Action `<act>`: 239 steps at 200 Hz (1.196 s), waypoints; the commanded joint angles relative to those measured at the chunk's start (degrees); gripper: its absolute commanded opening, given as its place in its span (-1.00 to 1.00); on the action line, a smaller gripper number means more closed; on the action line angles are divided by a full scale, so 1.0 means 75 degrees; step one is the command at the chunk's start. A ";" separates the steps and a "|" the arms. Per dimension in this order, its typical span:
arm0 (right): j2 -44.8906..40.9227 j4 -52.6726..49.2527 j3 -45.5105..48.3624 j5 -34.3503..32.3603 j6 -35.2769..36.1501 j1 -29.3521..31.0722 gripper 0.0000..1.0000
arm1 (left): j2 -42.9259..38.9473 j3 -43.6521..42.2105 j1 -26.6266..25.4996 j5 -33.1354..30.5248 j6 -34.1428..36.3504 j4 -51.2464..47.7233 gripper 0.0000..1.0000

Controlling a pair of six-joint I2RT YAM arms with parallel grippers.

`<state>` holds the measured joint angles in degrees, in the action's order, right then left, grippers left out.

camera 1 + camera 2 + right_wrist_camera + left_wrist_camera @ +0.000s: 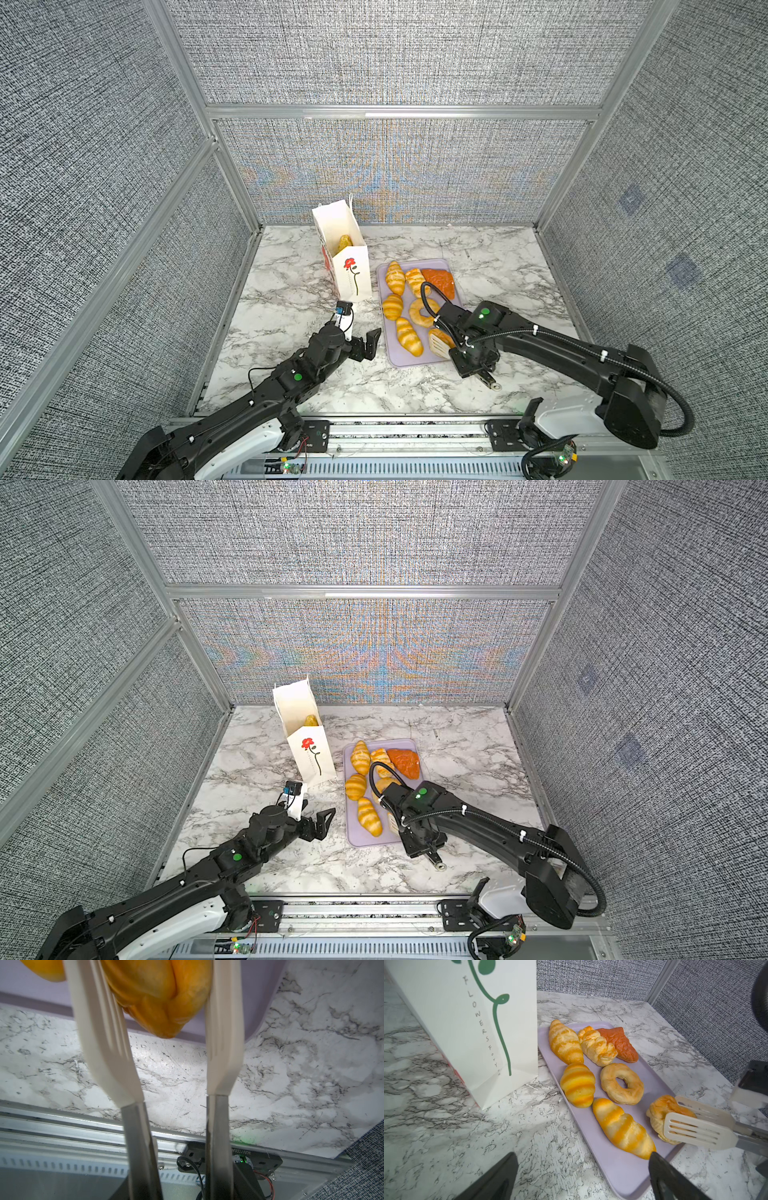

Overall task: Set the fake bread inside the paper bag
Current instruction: 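Lower the tongs toward the twisted roll nearest the robot with the right gripper, then squeeze the tongs shut on the golden pastry with the right gripper, then lift the pastry in the tongs over to the bag opening, right gripper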

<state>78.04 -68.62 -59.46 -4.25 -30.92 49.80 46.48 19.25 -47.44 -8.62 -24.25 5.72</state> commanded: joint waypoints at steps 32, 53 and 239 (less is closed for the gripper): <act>-0.0232 -0.0027 0.0135 -0.0042 0.0021 -0.0113 -0.15 | 0.0152 -0.0115 0.0008 0.1205 0.0512 0.0952 0.98; -0.0297 -0.0021 0.0078 -0.0088 0.0032 -0.0125 -0.16 | 0.0189 -0.0168 0.0009 0.1616 0.0591 0.1206 0.98; 0.0249 0.0157 -0.2747 -0.0599 0.1420 -0.0390 -0.17 | -0.0133 0.1184 0.0156 -0.0491 0.0873 -0.0593 0.99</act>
<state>78.59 -68.69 -76.27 -7.46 -23.77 46.92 45.60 25.98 -47.07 -7.09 -18.44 4.91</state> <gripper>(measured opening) 0.420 0.994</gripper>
